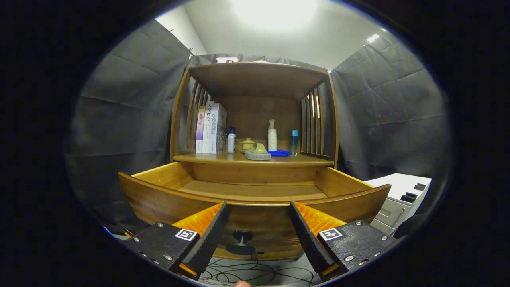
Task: Pull open the drawer, take out the items inside it, and place them on the countertop above the cabinet.
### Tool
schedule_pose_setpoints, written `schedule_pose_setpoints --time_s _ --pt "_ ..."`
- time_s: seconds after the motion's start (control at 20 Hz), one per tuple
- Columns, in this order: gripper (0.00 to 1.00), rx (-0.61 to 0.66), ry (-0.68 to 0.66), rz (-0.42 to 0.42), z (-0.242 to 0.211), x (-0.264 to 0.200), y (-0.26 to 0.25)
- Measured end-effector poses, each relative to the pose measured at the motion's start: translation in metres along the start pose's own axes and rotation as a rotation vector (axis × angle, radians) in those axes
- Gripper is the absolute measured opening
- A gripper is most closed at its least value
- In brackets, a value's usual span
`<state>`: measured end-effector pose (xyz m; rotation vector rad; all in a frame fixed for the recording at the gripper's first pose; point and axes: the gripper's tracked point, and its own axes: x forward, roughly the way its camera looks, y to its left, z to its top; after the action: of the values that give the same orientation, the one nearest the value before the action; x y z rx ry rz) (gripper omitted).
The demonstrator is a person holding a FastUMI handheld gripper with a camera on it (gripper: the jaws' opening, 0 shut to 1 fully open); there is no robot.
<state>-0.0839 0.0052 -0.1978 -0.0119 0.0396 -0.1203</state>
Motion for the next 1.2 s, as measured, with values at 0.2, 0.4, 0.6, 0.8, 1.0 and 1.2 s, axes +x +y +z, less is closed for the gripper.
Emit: schedule_pose_setpoints --time_s 0.2,0.4,0.6,0.8,1.0,1.2 --pt "0.95 0.029 0.037 0.022 -0.007 0.008 -0.002" --pt "0.95 0.042 0.034 0.028 -0.011 0.01 -0.006" --pt "0.96 0.055 0.038 0.038 -0.012 0.016 -0.007" --pt "0.96 0.109 0.051 0.053 -0.013 0.026 -0.013" --pt "0.95 0.083 0.048 0.053 -0.013 0.04 -0.013" --pt "0.95 0.065 0.053 0.054 -0.011 0.058 -0.013"
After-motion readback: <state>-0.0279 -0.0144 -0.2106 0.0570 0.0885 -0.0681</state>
